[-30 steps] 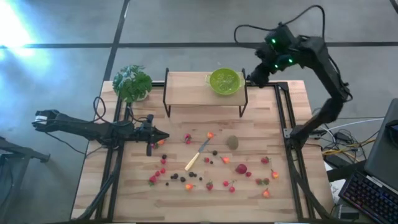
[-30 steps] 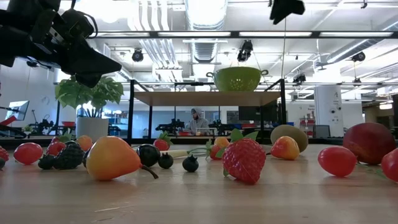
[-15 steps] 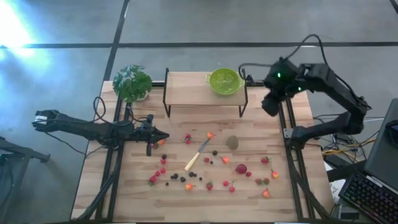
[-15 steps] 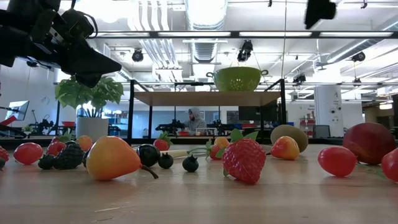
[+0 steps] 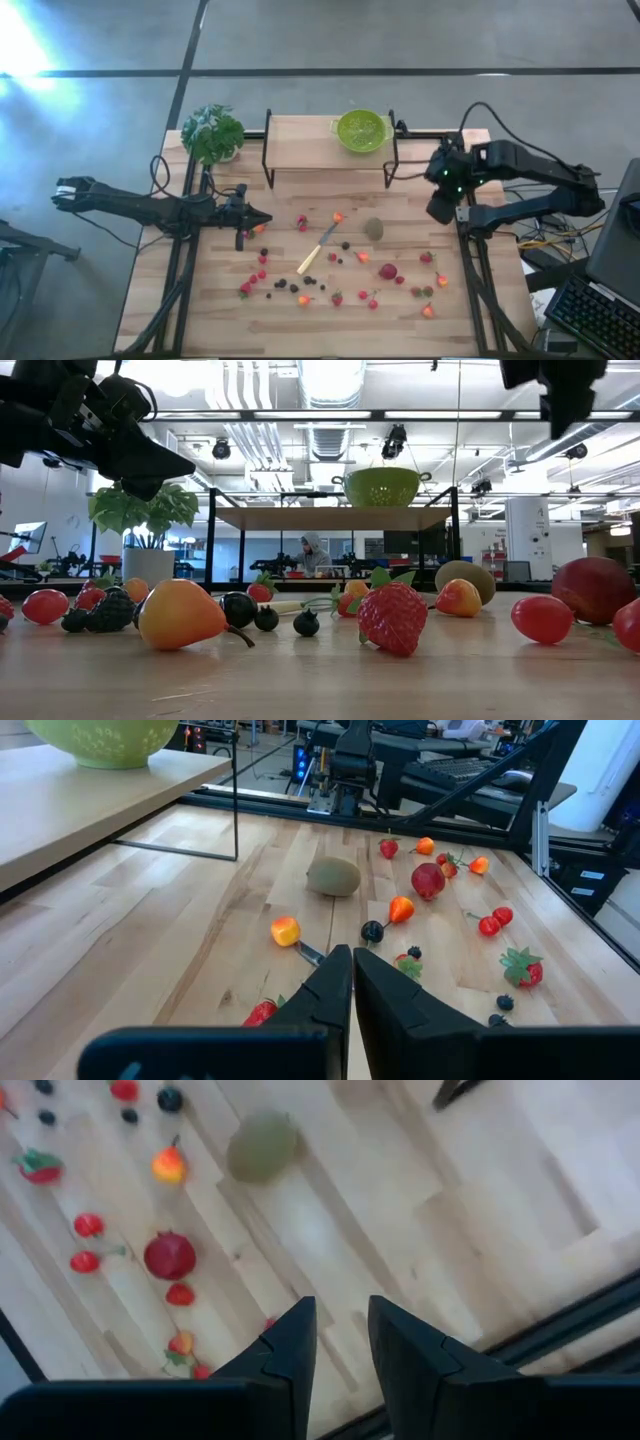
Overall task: Pick & Place Fruit
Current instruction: Put the strawberry into the strainer bowl
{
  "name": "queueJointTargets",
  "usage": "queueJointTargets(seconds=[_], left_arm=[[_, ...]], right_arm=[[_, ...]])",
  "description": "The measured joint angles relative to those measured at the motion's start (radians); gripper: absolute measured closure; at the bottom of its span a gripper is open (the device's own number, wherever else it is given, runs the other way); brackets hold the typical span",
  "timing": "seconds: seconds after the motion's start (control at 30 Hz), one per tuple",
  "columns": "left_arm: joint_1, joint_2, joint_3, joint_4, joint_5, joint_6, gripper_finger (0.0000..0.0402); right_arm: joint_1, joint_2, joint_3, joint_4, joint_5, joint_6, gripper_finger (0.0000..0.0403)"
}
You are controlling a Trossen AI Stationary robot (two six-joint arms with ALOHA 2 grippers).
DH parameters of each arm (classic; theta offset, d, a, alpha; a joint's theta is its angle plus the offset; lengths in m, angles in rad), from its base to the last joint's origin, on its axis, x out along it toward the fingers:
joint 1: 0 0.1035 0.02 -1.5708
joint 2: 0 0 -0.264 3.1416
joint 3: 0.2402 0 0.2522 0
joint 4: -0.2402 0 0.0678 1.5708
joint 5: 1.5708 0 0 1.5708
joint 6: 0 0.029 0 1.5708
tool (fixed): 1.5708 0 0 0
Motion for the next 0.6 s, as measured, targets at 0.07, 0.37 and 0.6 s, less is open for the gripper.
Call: queueJointTargets(seconds=[0.07,0.37,0.6], left_arm=[[0.0,0.0,0.0,0.0,0.0,0.0,0.0381],[0.0,0.0,0.0,0.0,0.0,0.0,0.0381],[0.0,0.0,0.0,0.0,0.0,0.0,0.0381]], right_arm=[[0.034,-0.009,-0.042,0.0,0.001,0.035,0.0306],[0.209,-0.039,-0.193,0.0,-0.011,0.22,0.0266],[0.335,-0.037,-0.245,0.012,-0.013,0.329,0.0242]])
